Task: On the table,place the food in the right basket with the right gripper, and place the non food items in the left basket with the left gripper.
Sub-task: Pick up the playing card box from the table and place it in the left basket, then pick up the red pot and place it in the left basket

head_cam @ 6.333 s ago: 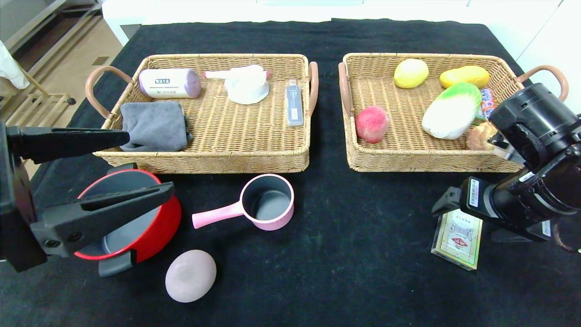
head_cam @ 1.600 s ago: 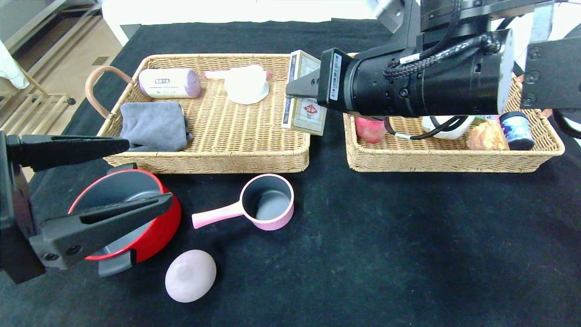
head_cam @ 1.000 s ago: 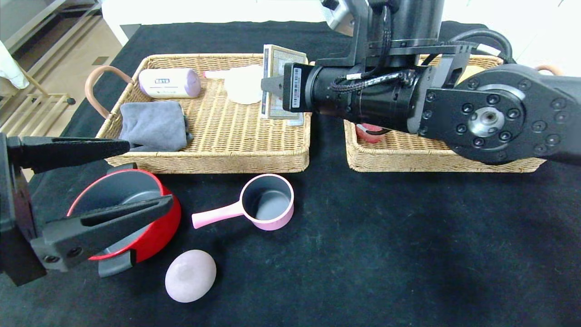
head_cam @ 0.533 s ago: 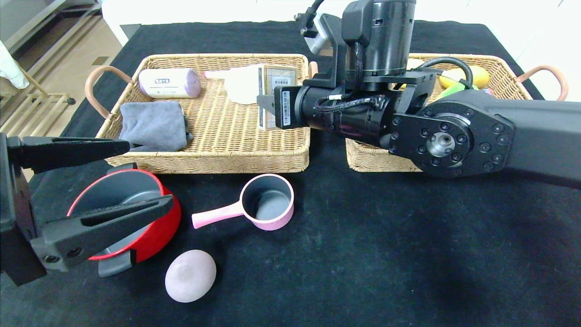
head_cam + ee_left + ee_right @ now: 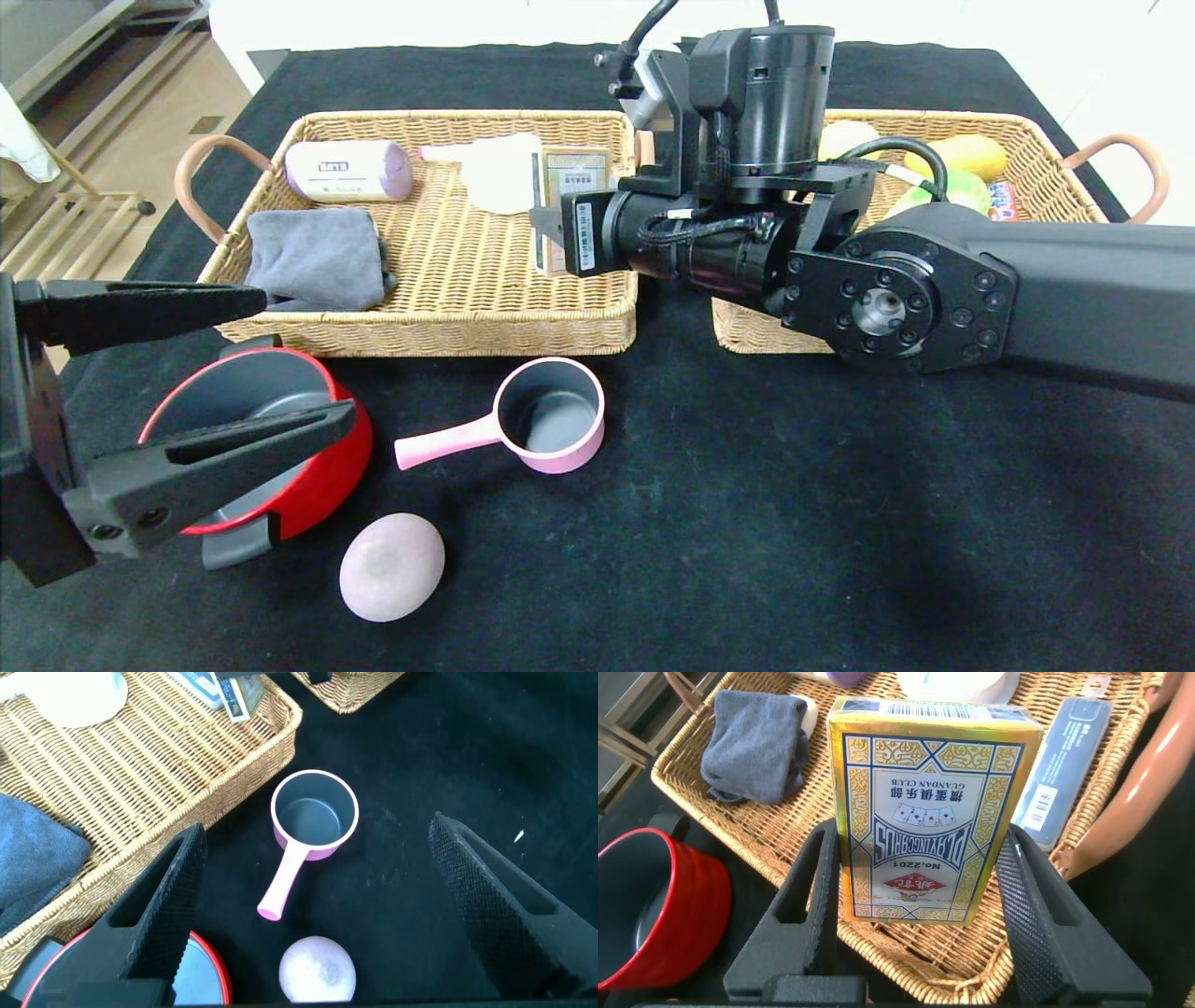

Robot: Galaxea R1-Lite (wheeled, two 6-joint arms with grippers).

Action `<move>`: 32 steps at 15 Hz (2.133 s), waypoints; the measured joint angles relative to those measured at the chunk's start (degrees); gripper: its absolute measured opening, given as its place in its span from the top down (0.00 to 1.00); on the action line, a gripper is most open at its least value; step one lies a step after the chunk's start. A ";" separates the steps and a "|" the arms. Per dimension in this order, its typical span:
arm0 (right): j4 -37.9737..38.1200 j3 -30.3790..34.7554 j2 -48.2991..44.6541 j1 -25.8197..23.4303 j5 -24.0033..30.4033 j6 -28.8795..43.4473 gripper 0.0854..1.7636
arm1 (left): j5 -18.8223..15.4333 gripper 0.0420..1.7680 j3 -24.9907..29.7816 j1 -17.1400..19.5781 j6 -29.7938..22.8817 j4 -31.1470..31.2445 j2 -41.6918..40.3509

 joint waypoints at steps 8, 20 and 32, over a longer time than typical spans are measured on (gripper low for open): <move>-0.13 0.02 0.16 0.00 -1.29 -0.28 0.20 | 0.00 0.03 0.00 0.00 0.00 -0.05 0.00; 0.24 2.86 -2.54 0.12 -0.26 -0.28 0.07 | -0.02 0.03 0.09 0.00 0.00 -0.24 -0.01; 0.27 25.58 -22.66 -5.89 15.64 -4.47 0.04 | 0.09 0.03 -0.09 0.06 -0.09 -0.24 -0.39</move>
